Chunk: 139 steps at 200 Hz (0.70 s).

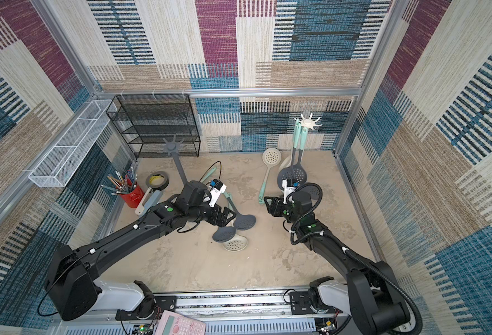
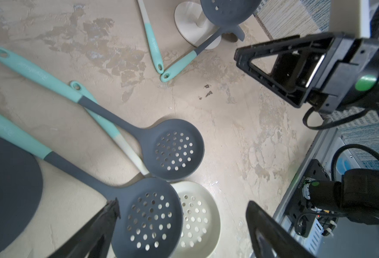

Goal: Hang the skimmer on the kitchen utensil rack
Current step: Pick up the skimmer from the center of the board.

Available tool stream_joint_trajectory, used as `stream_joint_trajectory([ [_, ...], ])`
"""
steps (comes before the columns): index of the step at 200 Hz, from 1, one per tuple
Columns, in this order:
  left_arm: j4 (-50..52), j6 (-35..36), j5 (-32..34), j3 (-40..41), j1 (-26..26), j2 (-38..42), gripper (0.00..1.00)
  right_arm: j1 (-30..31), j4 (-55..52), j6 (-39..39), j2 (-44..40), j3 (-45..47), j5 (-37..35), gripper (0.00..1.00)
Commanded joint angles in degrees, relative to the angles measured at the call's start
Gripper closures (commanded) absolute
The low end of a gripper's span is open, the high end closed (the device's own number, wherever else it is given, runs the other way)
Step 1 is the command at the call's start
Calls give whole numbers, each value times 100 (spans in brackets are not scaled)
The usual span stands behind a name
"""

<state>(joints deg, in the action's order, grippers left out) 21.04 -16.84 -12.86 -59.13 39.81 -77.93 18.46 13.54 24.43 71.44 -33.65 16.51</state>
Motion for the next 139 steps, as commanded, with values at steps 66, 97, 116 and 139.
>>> stream_joint_trajectory([
  [66, 1040, -721, 891, 644, -30, 275, 9, 884, -278, -942, 2464, -1979, -172, 43],
  [97, 1261, -872, 945, 852, -175, 469, 9, 1040, -519, -1139, 3319, -2817, -293, 44],
  [116, 1244, -1017, 672, 1077, -483, 651, 8, 1088, -659, -1246, 3782, -3316, -354, 44],
  [139, 1125, -1196, 288, 1378, -856, 843, 8, 1173, -843, -1405, 4260, -3871, -463, 44],
])
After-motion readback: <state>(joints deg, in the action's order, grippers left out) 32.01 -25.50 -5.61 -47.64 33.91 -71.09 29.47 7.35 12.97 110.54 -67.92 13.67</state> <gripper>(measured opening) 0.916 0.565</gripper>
